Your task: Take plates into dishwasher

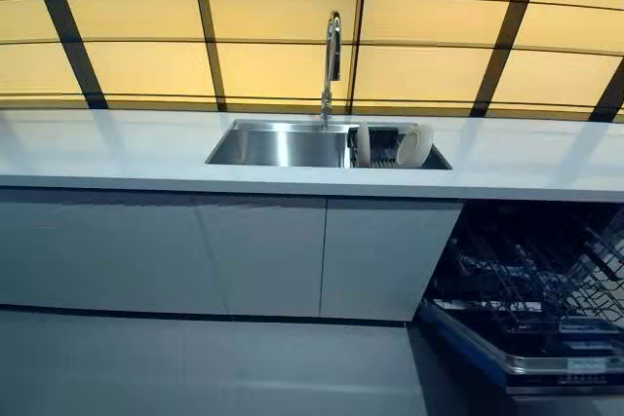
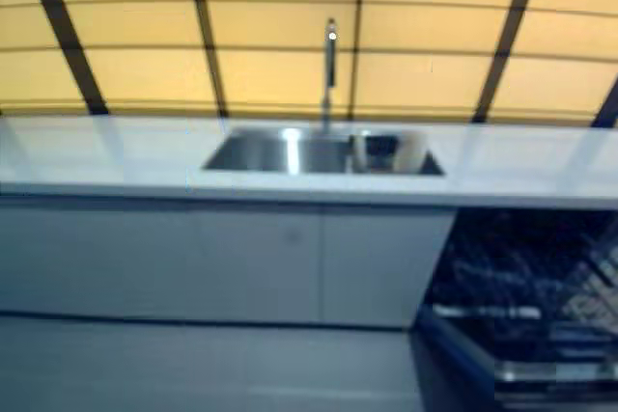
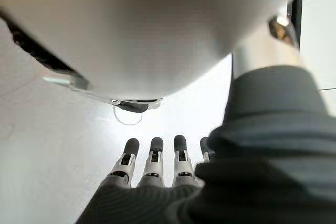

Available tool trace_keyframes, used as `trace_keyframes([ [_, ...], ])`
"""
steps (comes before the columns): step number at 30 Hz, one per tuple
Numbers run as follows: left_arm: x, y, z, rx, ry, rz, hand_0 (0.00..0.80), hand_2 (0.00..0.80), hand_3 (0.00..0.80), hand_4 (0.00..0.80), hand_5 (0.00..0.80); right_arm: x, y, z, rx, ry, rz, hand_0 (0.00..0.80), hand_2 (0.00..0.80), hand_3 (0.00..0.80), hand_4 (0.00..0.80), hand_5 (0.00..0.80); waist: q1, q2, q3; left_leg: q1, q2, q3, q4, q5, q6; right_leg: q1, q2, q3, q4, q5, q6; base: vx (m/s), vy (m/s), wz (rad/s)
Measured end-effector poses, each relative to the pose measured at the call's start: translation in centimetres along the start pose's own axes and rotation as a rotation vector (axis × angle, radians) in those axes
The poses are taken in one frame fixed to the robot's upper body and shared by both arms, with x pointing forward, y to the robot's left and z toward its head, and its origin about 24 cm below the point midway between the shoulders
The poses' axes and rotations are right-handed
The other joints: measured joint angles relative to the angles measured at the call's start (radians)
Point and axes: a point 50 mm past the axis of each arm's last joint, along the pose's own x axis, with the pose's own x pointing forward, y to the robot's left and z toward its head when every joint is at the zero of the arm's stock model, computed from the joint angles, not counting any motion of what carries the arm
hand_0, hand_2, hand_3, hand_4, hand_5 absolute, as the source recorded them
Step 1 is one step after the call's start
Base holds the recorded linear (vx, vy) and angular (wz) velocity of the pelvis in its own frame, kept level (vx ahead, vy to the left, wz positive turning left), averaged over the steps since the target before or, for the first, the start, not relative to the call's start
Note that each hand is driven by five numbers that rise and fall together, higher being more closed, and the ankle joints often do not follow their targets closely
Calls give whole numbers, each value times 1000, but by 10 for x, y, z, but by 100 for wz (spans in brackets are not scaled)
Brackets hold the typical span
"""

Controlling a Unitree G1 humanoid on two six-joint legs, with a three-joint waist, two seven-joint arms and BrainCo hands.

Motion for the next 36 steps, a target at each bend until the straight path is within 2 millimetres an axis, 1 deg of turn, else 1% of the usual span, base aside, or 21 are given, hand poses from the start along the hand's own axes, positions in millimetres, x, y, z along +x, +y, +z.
trace_keyframes([
  [6,0,0,-1,-23,18,0,0,0,0,0,0,0,0,1,0,-1,0,0,0,0,0,0,0,-2,8,1,0,0,0,0,-1,1,0,0,0,0,0,0,0,0],
  [29,0,0,-1,-23,14,0,0,0,0,0,0,0,0,1,-1,-2,0,0,0,0,0,0,0,-3,10,1,0,0,0,1,-1,1,0,0,0,0,0,0,0,0],
  [31,0,0,-1,-23,13,0,0,0,0,0,0,0,0,3,-3,-10,4,0,0,0,0,0,1,-4,11,1,0,0,0,1,-1,1,0,0,0,0,0,0,0,0],
  [36,0,2,0,-21,12,2,0,0,0,0,0,-1,4,14,-65,-64,110,0,0,0,0,0,4,-10,22,0,0,-2,4,2,-3,3,5,-3,0,0,1,-8,-51,1],
])
